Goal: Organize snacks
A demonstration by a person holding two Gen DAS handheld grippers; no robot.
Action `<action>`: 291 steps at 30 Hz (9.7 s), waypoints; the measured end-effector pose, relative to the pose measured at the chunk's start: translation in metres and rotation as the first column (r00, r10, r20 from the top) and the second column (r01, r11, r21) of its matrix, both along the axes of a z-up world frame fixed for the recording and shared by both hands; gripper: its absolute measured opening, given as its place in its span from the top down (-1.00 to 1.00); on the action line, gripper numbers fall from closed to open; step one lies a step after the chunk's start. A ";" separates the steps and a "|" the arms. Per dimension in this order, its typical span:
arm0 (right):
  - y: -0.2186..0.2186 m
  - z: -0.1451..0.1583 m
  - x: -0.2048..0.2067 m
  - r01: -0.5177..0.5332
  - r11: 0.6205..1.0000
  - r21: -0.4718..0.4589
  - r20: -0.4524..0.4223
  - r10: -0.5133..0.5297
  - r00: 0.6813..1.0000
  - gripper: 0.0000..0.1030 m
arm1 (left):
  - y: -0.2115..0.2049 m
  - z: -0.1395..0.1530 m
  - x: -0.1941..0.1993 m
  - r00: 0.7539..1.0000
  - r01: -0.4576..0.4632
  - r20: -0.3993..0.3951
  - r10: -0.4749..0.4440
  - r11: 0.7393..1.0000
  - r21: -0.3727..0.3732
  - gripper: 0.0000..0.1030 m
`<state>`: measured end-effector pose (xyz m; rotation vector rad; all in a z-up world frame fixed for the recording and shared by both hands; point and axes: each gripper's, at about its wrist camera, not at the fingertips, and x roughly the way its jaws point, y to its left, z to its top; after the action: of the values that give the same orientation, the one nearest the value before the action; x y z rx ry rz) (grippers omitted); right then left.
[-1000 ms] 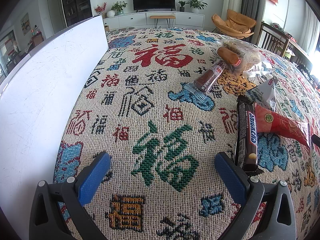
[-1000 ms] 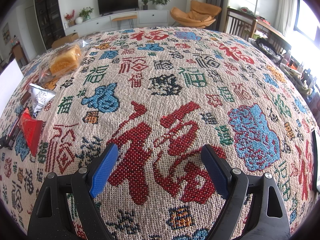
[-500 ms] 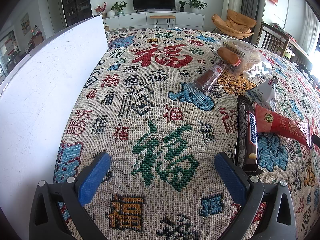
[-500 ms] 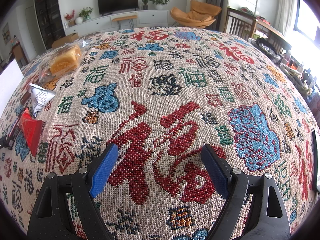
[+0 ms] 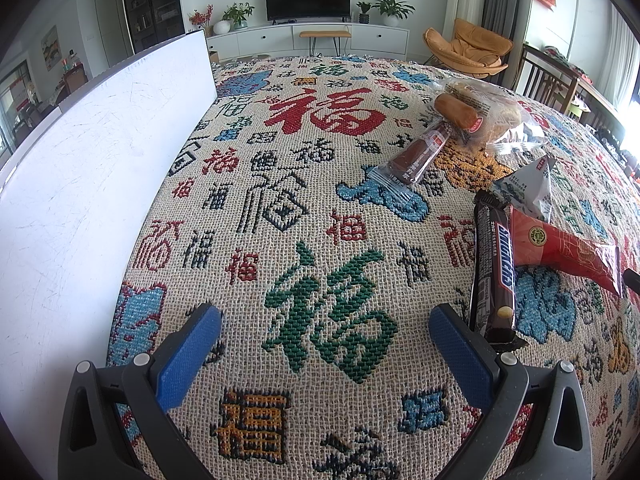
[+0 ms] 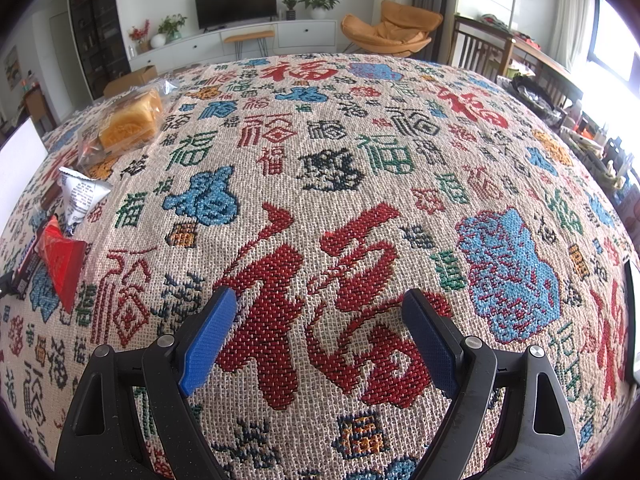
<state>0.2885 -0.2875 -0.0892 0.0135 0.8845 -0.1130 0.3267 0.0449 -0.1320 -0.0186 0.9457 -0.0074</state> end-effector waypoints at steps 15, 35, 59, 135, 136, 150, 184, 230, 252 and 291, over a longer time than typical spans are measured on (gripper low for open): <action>0.001 0.000 0.000 0.000 1.000 0.000 0.000 0.000 1.000 -0.69 | 0.000 0.000 0.000 1.000 0.000 0.000 0.000 1.000 0.000 -1.00; 0.000 0.000 0.000 0.000 1.000 0.000 0.000 0.000 1.000 -0.69 | 0.000 0.000 0.000 1.000 0.000 0.000 0.000 1.000 0.000 -1.00; 0.001 0.000 0.000 0.000 1.000 0.000 0.000 0.000 1.000 -0.69 | 0.000 0.000 0.000 1.000 0.000 0.000 0.000 1.000 0.000 -1.00; 0.001 0.000 0.000 0.001 1.000 0.002 0.000 -0.001 1.000 -0.69 | -0.014 0.054 0.065 0.976 0.188 -0.098 -0.193 0.980 -0.064 -0.99; 0.001 0.000 0.000 0.001 1.000 0.001 0.000 -0.001 1.000 -0.70 | -0.022 0.058 0.077 0.974 0.206 -0.083 -0.211 0.977 -0.061 -0.99; 0.001 0.000 0.000 0.001 1.000 0.002 0.000 -0.001 1.000 -0.69 | -0.053 0.020 0.143 0.962 0.220 -0.153 -0.228 0.973 -0.069 0.64; 0.001 0.000 0.001 0.001 1.000 0.000 -0.001 -0.001 1.000 -0.70 | 0.006 -0.003 -0.006 0.995 0.097 -0.005 -0.097 0.995 -0.014 -1.00; 0.003 -0.002 0.021 -0.035 0.999 0.020 -0.014 0.035 0.999 -0.88 | 0.007 -0.002 -0.007 0.995 0.096 -0.005 -0.097 0.995 -0.016 -1.00; 0.003 -0.002 0.021 -0.035 0.999 0.021 -0.014 0.035 0.999 -0.88 | 0.007 -0.002 -0.007 0.995 0.096 -0.005 -0.096 0.995 -0.015 -1.00; 0.003 -0.002 0.021 -0.035 0.999 0.021 -0.014 0.035 0.999 -0.88 | 0.007 -0.002 -0.007 0.995 0.096 -0.005 -0.096 0.995 -0.015 -1.00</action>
<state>0.3095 -0.2844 -0.0910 0.0170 0.8999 -0.0714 0.3195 0.0518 -0.1343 0.0129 0.9519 -0.1035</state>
